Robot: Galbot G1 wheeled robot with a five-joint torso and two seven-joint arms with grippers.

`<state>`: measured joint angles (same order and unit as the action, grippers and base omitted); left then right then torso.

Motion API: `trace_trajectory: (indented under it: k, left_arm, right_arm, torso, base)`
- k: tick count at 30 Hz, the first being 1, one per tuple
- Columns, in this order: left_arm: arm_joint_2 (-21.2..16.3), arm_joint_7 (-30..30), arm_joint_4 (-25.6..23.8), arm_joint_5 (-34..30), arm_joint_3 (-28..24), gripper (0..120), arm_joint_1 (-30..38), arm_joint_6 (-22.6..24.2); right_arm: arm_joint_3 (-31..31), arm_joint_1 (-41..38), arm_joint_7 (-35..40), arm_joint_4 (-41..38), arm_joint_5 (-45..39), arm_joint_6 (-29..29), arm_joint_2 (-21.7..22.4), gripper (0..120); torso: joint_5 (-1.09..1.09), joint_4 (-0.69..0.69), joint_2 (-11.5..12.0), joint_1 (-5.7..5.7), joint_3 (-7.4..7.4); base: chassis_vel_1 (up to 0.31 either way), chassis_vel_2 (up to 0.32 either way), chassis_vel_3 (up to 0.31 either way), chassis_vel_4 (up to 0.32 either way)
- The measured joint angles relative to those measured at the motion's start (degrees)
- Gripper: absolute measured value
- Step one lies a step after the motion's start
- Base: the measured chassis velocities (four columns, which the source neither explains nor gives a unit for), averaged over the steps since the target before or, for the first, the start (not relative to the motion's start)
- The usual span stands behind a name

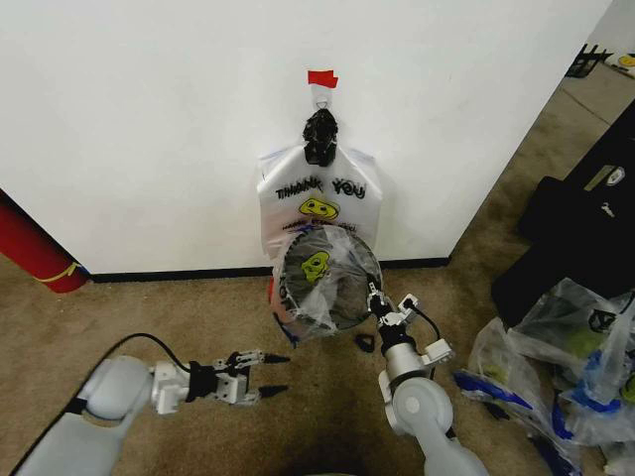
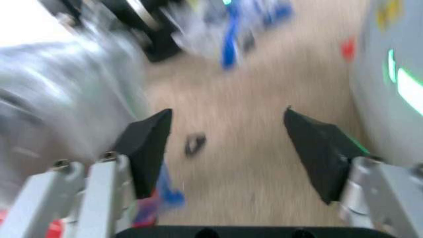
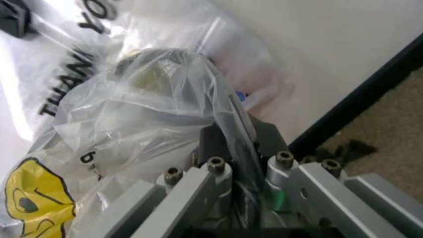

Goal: Pick up the garbage bag from the wall and place it over the trash bin.

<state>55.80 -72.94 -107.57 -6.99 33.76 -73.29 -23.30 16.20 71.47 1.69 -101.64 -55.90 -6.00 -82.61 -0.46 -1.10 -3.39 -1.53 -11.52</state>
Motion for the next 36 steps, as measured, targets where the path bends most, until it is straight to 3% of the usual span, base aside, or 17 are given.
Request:
trace_trajectory:
  k: [2, 3, 5, 8, 9, 13, 15, 16, 19, 23, 25, 29, 36]
  left_arm:
    - [-0.2, 1.1, -0.6, -3.1, 0.0, 79, -0.3, 1.6]
    - [-0.5, 4.4, -1.7, -6.8, -0.3, 82, -0.6, 3.2]
    - [-1.1, 17.7, -5.7, -13.4, -2.4, 92, -1.9, 8.4]
    - [-1.8, 35.8, -11.9, -16.3, -6.5, 99, -3.6, 14.4]
    - [-1.8, 35.8, -11.9, -16.3, -6.5, 99, -3.6, 14.4]
    - [-3.0, 62.2, -21.3, -15.7, -17.8, 92, -3.6, 24.6]
    - [-3.2, 70.6, -24.5, -15.9, -23.1, 86, -2.8, 29.5]
    - [-3.2, 70.6, -24.5, -15.9, -23.1, 86, -2.8, 29.5]
    - [-3.2, 80.6, -28.1, -17.4, -30.4, 72, -0.9, 38.2]
    - [-3.4, 91.1, -29.8, -21.2, -34.9, 55, 2.0, 49.7]
    - [-3.3, 92.1, -29.9, -21.6, -35.3, 54, 2.5, 50.9]
    - [-1.9, 96.3, -29.3, -24.2, -36.7, 34, 6.5, 57.4]
    - [0.5, 98.1, -27.0, -24.3, -38.3, 9, 10.0, 58.7]
  right_arm:
    - [0.0, 0.0, -0.2, 0.4, 0.3, -0.3, 0.0, 0]
    - [0.1, 0.0, -0.5, 0.7, 0.7, -0.6, 0.1, 0]
    - [0.0, 0.1, -1.1, 1.2, 2.1, -1.4, 0.2, 0]
    - [-0.3, 0.3, -2.1, 1.4, 4.8, -2.8, 0.4, 0]
    - [-0.3, 0.3, -2.1, 1.4, 4.8, -2.8, 0.4, 0]
    - [-1.1, 0.7, -3.4, 1.2, 8.5, -4.2, 0.5, 0]
    - [-1.4, 0.9, -3.6, 0.9, 9.8, -4.6, 0.4, 0]
    - [-1.4, 0.9, -3.6, 0.9, 9.8, -4.6, 0.4, 0]
    - [-1.7, 1.2, -4.0, 0.5, 11.7, -5.2, 0.4, 0]
    - [-1.8, 1.7, -4.2, -0.1, 12.1, -5.3, 0.8, 0]
    - [-1.8, 1.7, -4.2, -0.2, 12.1, -5.3, 1.0, 0]
    - [-1.7, 1.8, -4.6, -0.3, 12.9, -5.3, 1.7, 0]
    - [-1.6, 2.2, -6.3, 0.0, 13.9, -4.7, 2.1, 0]
  torso:
    - [0.0, -0.01, 0.0, 0.0, 0.0]
    - [0.0, 0.0, 0.0, 0.0, 0.0]
    - [0.01, -0.02, 0.0, 0.0, 0.0]
    - [0.01, 0.0, 0.0, 0.0, 0.0]
    - [0.01, 0.0, 0.0, 0.0, 0.0]
    - [0.02, -0.01, 0.0, 0.0, 0.0]
    - [0.01, -0.01, 0.0, 0.0, 0.0]
    - [0.01, -0.01, 0.0, 0.0, 0.0]
    - [0.01, -0.01, 0.0, 0.0, 0.01]
    - [0.01, -0.01, 0.0, 0.0, 0.0]
    - [0.01, 0.0, 0.0, 0.0, 0.0]
    - [0.0, -0.01, 0.0, 0.0, 0.01]
    - [0.01, 0.0, 0.0, 0.0, 0.0]
  base:
    - [0.0, 0.0, 0.0, 0.0]
    - [0.0, 0.0, 0.0, 0.0]
    - [0.0, 0.0, 0.0, 0.0]
    - [0.0, 0.0, 0.0, 0.0]
    - [0.0, 0.0, 0.0, 0.0]
    - [0.0, 0.0, 0.0, 0.0]
    - [0.0, 0.0, 0.0, 0.0]
    - [0.0, 0.0, 0.0, 0.0]
    - [0.0, 0.0, 0.0, 0.0]
    - [0.0, 0.0, 0.0, 0.0]
    - [0.0, 0.0, 0.0, 0.0]
    - [0.0, 0.0, 0.0, 0.0]
    - [0.0, 0.0, 0.0, 0.0]
